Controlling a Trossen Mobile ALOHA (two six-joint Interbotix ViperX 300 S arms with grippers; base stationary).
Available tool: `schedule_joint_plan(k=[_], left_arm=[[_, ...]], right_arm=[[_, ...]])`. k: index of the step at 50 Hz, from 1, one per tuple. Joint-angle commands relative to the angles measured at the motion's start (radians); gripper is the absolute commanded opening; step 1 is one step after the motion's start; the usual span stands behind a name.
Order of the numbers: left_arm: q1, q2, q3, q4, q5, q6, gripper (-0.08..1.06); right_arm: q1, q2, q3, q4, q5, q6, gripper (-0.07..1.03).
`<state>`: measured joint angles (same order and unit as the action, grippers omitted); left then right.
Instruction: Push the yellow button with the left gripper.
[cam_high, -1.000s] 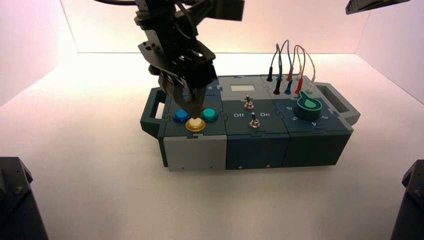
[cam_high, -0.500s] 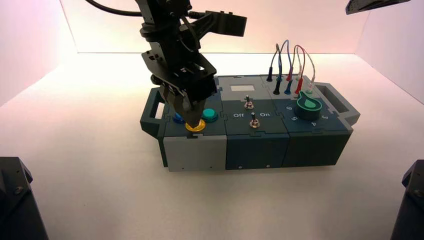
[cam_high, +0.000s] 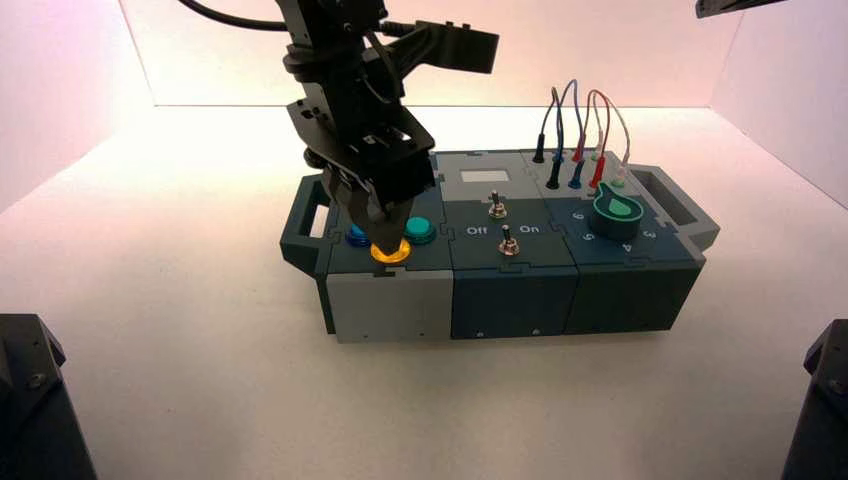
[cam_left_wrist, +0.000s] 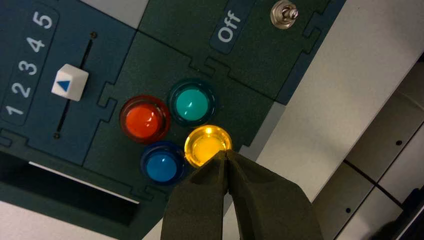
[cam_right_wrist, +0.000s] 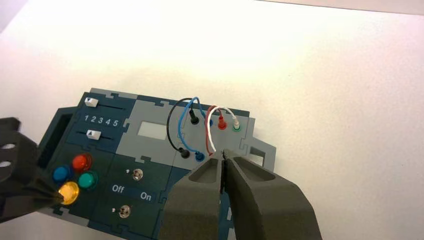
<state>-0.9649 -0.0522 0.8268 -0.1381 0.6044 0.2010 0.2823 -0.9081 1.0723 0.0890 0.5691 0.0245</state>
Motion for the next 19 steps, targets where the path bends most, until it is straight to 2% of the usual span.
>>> schedule_joint_plan(k=[1,8,19], left_arm=[[0.003,-0.104,0.011,0.005,0.017,0.005,-0.03],[0.003,-0.175,0.034,0.006,0.049,0.005,-0.03],[0.006,-0.206,0.054,0.005,0.048,-0.008,-0.03]], right_arm=[[0.0,0.006,-0.017,0.012,-0.003,0.003,-0.02],[0.008,0.012,-0.021,0.017,0.003,0.002,-0.02],[0.046,0.034,-0.021,0.02,0.018,0.002,-0.02]])
